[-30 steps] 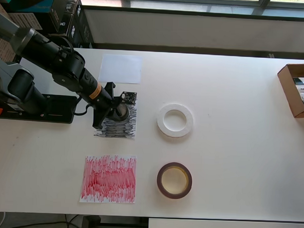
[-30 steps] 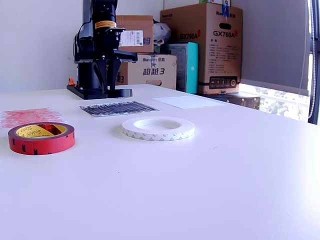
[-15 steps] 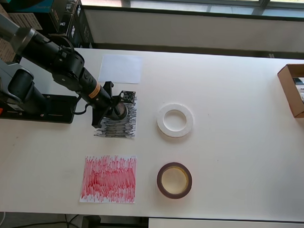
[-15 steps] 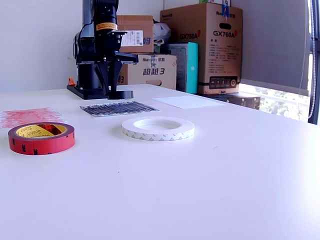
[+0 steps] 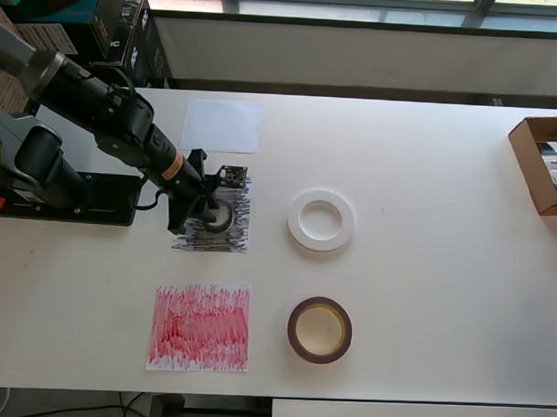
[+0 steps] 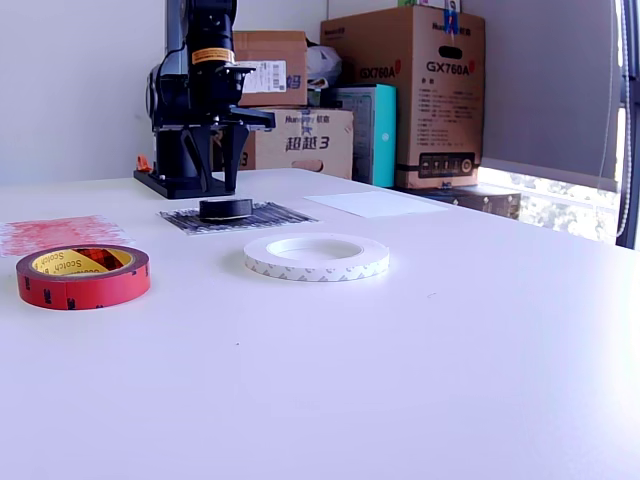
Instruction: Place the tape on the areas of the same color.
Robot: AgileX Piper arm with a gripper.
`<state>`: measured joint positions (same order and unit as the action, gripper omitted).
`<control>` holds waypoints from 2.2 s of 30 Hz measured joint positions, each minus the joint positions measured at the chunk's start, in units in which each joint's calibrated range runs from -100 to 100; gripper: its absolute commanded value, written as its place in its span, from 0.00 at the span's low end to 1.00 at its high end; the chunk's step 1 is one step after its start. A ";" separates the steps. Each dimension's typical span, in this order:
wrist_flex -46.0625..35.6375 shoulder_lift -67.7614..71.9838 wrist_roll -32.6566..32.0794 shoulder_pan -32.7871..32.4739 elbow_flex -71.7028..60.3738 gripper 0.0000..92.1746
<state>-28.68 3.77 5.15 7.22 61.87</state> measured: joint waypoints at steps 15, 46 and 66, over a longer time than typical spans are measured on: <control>-0.14 -0.87 1.14 0.00 -3.89 0.38; -29.91 25.25 -11.64 0.81 -59.33 0.38; -29.17 42.19 -13.48 0.81 -59.62 0.44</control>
<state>-57.84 45.96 -8.33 8.04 2.25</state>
